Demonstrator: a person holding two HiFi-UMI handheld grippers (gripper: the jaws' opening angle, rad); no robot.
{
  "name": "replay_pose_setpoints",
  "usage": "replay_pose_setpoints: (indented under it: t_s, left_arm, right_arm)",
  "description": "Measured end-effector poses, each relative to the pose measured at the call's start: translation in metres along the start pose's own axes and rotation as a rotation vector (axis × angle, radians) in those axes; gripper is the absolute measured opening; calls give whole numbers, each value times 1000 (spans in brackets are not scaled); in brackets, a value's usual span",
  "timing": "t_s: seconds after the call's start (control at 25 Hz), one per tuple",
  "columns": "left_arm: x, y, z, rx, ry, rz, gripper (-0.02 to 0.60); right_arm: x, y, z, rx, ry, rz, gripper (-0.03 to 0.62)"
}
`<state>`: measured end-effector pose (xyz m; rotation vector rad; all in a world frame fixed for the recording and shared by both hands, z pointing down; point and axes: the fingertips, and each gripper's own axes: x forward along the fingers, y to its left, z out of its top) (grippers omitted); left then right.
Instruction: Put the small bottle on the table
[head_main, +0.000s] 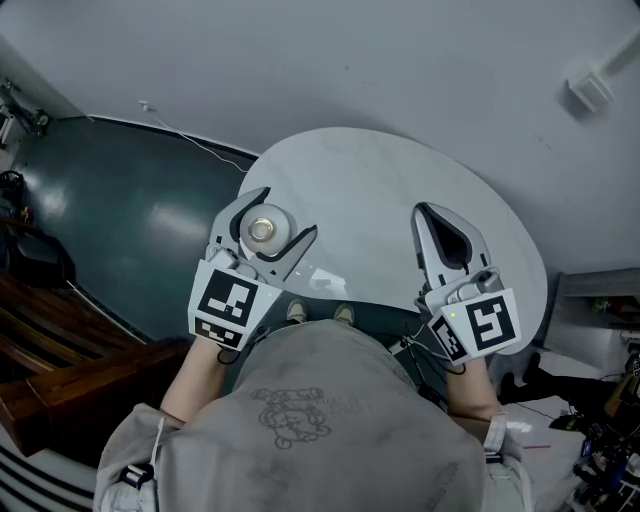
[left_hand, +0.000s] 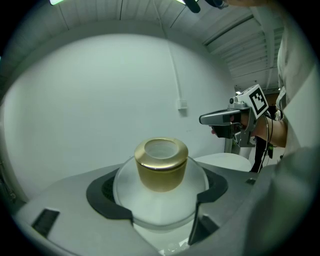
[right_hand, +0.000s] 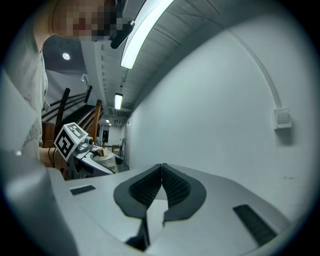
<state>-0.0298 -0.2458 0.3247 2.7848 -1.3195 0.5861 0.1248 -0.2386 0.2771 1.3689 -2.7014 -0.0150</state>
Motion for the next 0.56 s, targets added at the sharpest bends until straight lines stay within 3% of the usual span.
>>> replay_pose_setpoints:
  t_s: [0.56]
  left_arm:
    - [-14, 4, -3, 9, -6, -16, 341]
  right_arm:
    - [5, 19, -2, -1, 3, 5, 29]
